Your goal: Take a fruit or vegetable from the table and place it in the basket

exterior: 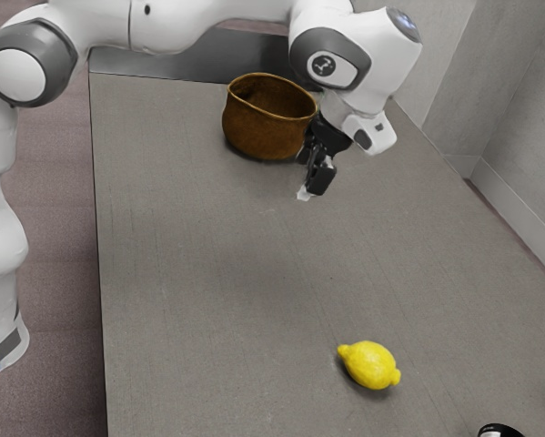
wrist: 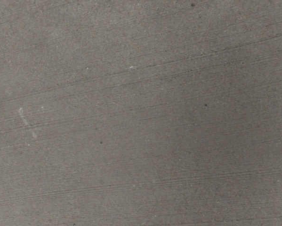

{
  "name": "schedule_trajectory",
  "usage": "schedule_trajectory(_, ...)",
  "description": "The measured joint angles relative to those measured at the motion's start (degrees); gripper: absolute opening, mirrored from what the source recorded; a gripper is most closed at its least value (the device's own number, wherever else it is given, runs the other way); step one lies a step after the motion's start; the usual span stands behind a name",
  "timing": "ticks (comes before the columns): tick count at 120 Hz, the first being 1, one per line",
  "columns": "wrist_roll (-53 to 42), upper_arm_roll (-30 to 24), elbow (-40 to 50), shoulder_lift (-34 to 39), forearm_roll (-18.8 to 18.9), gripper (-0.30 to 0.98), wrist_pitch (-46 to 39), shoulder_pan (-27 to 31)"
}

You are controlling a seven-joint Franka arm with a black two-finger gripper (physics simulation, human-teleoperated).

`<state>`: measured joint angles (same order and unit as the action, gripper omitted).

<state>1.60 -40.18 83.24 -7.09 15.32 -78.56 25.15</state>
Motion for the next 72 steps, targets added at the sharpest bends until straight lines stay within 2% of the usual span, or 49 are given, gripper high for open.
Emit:
schedule_trajectory(20, 0.53, 0.05, -0.04, -0.23, 0.71, 0.69, -8.73, 0.52)
schedule_trajectory(42, 1.25, -0.77, -0.02, -0.31, 1.39, 0.69, -12.92, -0.34)
schedule_trajectory(50, 1.23, -1.24, -0.56, -0.94, 0.13, 0.69, -13.87, -1.04)
schedule_trajectory(72, -0.58, -8.12, -1.72, -4.82, -2.88, 0.69, -16.68, -1.36)
